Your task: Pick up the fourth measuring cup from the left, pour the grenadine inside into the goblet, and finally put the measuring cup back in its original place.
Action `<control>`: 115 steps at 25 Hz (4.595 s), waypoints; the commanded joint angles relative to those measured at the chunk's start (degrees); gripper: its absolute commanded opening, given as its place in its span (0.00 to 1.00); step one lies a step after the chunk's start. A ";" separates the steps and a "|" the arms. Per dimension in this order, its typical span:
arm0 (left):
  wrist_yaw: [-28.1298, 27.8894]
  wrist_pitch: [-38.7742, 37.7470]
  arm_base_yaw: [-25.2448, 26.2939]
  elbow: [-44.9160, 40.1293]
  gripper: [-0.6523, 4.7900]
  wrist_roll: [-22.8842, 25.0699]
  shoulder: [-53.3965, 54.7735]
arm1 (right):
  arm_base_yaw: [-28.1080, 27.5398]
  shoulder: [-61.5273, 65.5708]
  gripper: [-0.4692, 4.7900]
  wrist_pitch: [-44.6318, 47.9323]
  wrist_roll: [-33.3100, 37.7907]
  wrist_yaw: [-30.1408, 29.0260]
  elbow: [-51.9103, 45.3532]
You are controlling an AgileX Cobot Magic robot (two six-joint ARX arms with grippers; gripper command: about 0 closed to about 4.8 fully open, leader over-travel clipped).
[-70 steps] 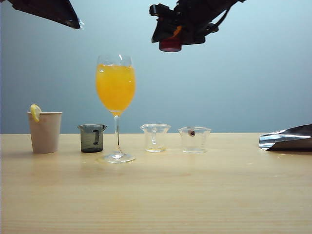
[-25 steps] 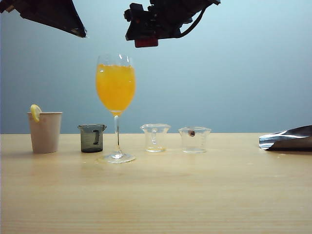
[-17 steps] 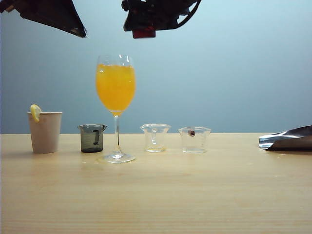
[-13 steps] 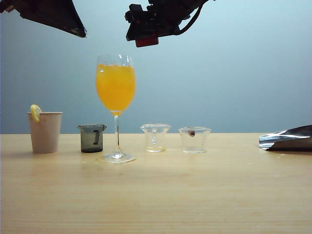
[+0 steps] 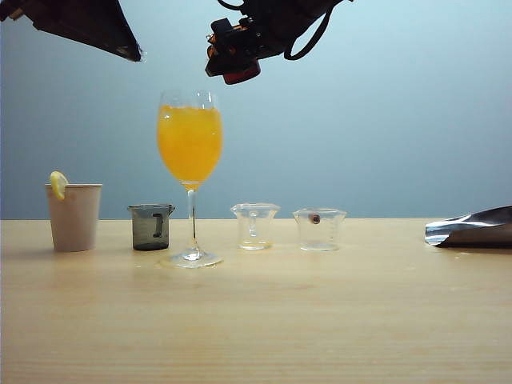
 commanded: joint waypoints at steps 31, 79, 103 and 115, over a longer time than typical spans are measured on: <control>0.00 0.52 0.07 0.22 0.11 -0.15 -0.13 | 0.50 1.33 0.28 6.10 -18.67 -0.09 0.31; 0.00 0.52 0.07 0.22 0.11 -0.15 -0.13 | 2.71 3.41 0.28 12.52 -35.45 2.75 0.31; 0.00 0.55 0.07 0.22 0.11 -0.15 -0.13 | 5.14 1.68 0.28 10.58 -40.63 6.36 0.13; 0.00 0.52 0.07 0.22 0.11 -0.15 -0.13 | 5.57 1.55 0.28 9.44 -45.62 7.65 0.13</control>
